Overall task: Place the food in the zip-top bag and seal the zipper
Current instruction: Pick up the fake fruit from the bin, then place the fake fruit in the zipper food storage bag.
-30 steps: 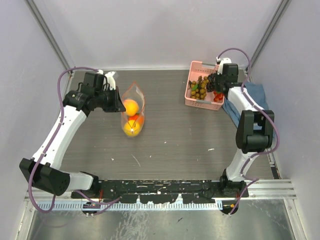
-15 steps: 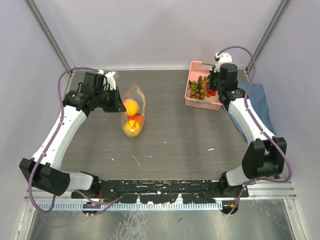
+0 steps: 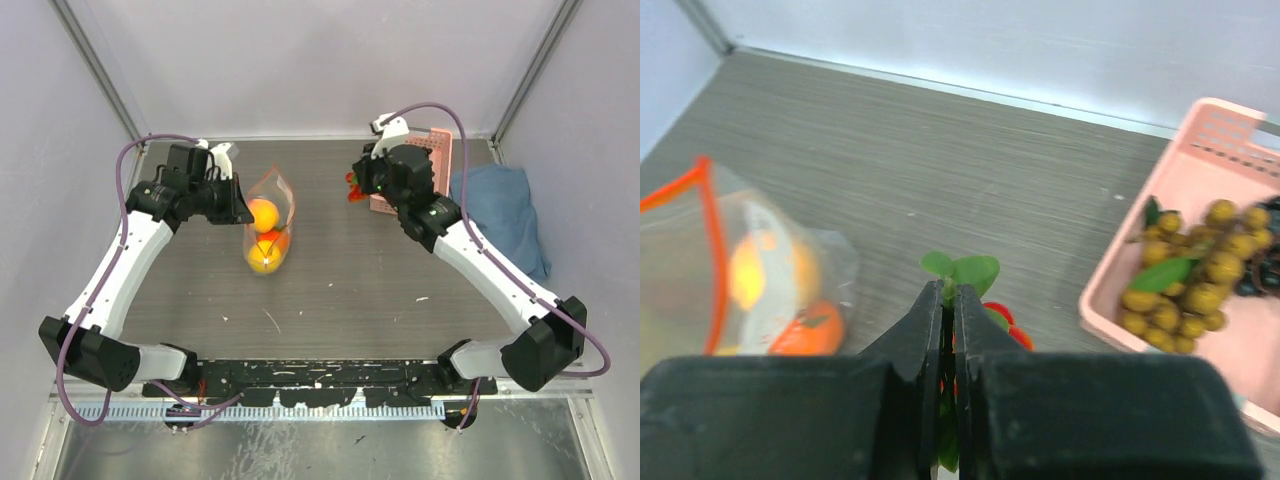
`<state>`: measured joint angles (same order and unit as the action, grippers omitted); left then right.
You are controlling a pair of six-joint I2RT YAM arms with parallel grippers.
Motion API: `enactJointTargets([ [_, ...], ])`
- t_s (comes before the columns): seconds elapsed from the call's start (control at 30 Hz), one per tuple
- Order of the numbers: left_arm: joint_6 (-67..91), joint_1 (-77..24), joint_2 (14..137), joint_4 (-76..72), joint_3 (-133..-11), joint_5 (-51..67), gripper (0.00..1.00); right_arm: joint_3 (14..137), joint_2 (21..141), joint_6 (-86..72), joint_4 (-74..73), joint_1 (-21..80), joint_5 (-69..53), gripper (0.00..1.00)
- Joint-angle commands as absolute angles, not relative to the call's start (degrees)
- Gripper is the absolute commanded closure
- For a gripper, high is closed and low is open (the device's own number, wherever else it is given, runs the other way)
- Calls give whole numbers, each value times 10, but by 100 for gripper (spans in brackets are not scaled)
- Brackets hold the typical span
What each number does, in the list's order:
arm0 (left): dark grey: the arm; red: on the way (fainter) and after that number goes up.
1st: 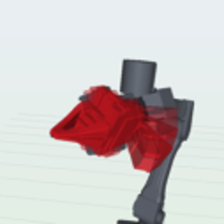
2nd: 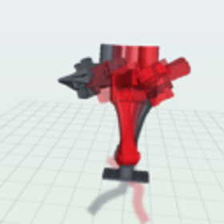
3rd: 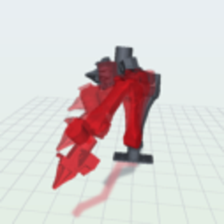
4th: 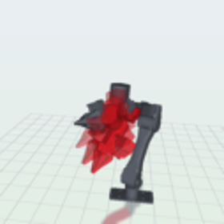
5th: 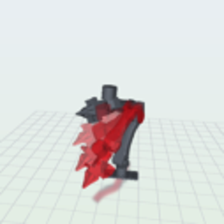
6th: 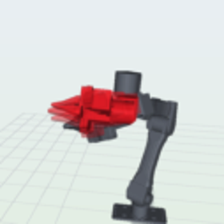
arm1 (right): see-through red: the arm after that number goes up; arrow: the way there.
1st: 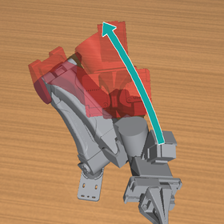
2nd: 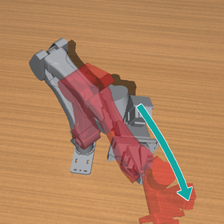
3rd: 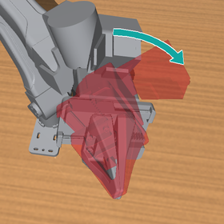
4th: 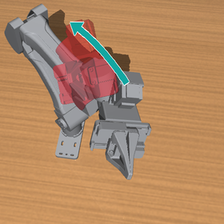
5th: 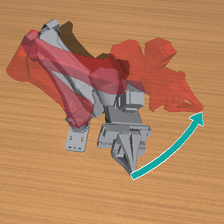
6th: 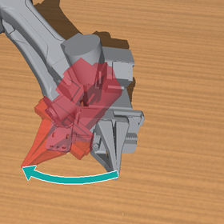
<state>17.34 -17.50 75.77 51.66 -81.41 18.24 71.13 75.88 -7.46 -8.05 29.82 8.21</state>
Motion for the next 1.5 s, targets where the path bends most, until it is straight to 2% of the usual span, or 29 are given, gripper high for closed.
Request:
enactJointTargets([
  [0.0, 174, -172, 752, 487, -820, 197, 100, 749, 737, -101, -11, 356, 103, 99],
  [0.43, 175, -171, 756, 487, -820, 196, 100, 764, 767, -142, 112, 492, 103, 99],
  [0.6, 174, -172, 755, 487, -821, 194, 100, 751, 791, -156, 179, 538, 163, 99],
  [1.07, 175, -172, 752, 489, -822, 190, 100, 697, 875, -216, 246, 568, 268, 99],
  [1.47, 176, -170, 752, 488, -821, 191, 100, 715, 922, -224, 170, 567, 250, 96],
])
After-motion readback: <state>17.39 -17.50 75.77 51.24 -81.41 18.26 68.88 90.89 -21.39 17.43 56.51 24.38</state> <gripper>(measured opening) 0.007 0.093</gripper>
